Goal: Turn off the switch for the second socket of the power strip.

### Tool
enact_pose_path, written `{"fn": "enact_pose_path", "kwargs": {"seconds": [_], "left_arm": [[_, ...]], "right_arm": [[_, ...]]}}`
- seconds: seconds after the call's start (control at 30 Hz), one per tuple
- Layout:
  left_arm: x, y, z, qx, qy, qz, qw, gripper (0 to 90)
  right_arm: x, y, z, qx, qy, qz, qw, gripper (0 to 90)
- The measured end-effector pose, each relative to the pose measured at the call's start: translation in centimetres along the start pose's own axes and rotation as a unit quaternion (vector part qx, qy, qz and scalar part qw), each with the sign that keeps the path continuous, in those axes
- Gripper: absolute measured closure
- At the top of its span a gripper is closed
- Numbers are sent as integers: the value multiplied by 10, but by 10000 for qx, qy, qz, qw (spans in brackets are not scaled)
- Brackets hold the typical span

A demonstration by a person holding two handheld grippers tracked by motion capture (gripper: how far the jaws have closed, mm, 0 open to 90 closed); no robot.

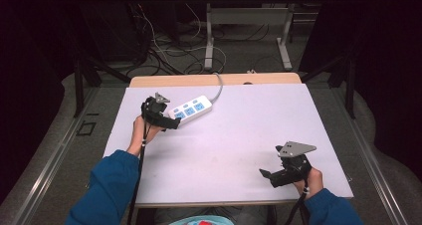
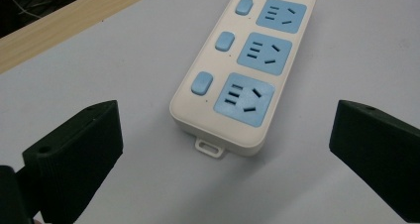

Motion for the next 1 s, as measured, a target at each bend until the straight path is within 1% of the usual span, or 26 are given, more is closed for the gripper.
{"fn": "enact_pose_path", "kwargs": {"seconds": [0.07, 0.1, 0.13, 0.17, 0.23, 0.33, 0.43, 0.53, 0.57, 0.67, 0.7, 0.77, 0.8, 0.83, 0.87, 0.93, 0.97, 1.0], "left_arm": [[-1, -4, -4, 13, -3, 18, 10000, 1], [-1, -7, -6, 47, 27, 60, 10000, 1], [-2, -8, -7, -23, 50, 25, 10000, 1], [-4, -12, -9, 19, 18, 40, 10000, 1], [-4, -15, -11, -8, 58, 44, 10000, 1], [-6, -21, -16, 3, 63, 109, 9999, 1], [-11, -26, -19, -8, 58, 118, 9999, 1], [-14, -33, -26, 32, 63, 173, 9998, 1], [-14, -35, -28, 30, 102, 207, 9997, 1], [-16, -42, -35, -14, 109, 204, 9997, 1], [-16, -45, -37, -18, 121, 196, 9997, 1], [-17, -50, -42, -23, 111, 175, 9998, 1], [-17, -52, -45, -11, 113, 198, 9997, 1], [-18, -55, -48, 12, 73, 195, 9998, 1], [-19, -56, -49, -36, 100, 172, 9998, 1], [-21, -60, -53, -59, 103, 216, 9997, 1], [-23, -62, -55, -24, 67, 222, 9997, 1], [-23, -63, -57, -63, 140, 248, 9996, 1]], "right_arm": [[0, 0, 0, -23, -15, -12, 10000, 39], [0, 0, -1, 15, 2, -3, 10000, 39], [0, 0, 0, 6, 4, -20, 10000, 39], [0, 1, 0, -44, -17, 2, 10000, 39], [0, 0, 0, -3, -7, -12, 10000, 39], [0, 0, 0, -16, -23, -18, 10000, 39], [0, 0, 0, -15, -17, -13, 10000, 39], [0, 0, 0, 17, -1, -3, 10000, 39], [0, 0, 0, 9, -7, -2, 10000, 40], [0, -1, 0, 15, -27, 56, 10000, 39], [0, 0, 0, 8, -22, 2, 10000, 39], [0, 0, 0, 9, -17, -2, 10000, 39], [0, 0, 0, 11, -12, -26, 10000, 39], [0, 0, 0, 10, -15, -25, 10000, 39], [0, 0, 0, 12, -15, -24, 10000, 39], [0, 0, 0, 17, -19, -24, 10000, 39], [0, 0, 0, 14, -20, -26, 10000, 39], [0, 0, 0, 14, -20, -26, 10000, 39]]}}
Point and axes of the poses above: each handheld gripper's, and its own axes: z roughly forward along the jaws, y roughly out of its top, x roughly to its left, the point moved 9 cm from there along z, roughly forward along the jaws, and after that the axes turned 5 degrees about x, right-handed, at the moved point
